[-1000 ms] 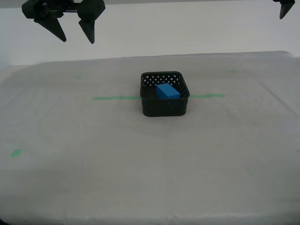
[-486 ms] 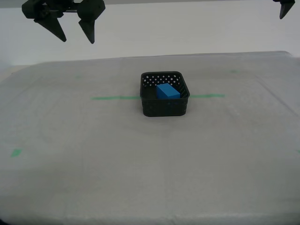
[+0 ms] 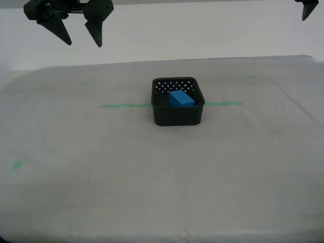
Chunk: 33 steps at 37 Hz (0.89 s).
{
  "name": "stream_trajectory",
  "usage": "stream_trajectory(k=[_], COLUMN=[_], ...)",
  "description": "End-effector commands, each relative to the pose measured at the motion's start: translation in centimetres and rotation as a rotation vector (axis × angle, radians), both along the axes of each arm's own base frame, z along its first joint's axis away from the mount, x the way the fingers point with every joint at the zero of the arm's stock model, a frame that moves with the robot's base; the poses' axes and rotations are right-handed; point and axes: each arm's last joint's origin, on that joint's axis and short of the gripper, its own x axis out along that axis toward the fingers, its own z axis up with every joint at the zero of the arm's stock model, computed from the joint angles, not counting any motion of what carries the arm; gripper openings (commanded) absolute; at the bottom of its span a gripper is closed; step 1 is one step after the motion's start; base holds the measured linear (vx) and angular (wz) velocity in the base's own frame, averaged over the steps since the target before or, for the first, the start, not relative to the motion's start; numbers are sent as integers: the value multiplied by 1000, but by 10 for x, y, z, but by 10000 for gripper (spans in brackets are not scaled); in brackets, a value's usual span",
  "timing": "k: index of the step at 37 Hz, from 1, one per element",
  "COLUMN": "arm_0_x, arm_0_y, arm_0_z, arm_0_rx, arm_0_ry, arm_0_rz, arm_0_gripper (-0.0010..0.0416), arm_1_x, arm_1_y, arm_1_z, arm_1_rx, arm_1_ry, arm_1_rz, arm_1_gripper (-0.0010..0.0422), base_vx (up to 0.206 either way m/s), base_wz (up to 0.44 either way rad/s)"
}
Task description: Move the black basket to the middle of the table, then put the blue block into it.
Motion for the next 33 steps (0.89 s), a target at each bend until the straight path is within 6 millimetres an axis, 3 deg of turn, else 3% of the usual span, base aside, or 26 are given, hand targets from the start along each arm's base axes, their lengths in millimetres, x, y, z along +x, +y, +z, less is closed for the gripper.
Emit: stream_trajectory(k=[1,33], arm_0_x=[0,0], arm_0_y=[0,0], arm_0_z=[1,0], arm_0_rx=[0,0], arm_0_ry=[-2,-1], arm_0_rz=[1,1], arm_0_gripper=[350,351], arm_1_x=[0,0], arm_1_y=[0,0], arm_1_z=[0,0], arm_1_rx=[1,1], arm_1_ry=[-2,-2], arm_1_rz=[4,4], arm_1_gripper=[400,400], base_vx=[0,0], base_wz=[0,0])
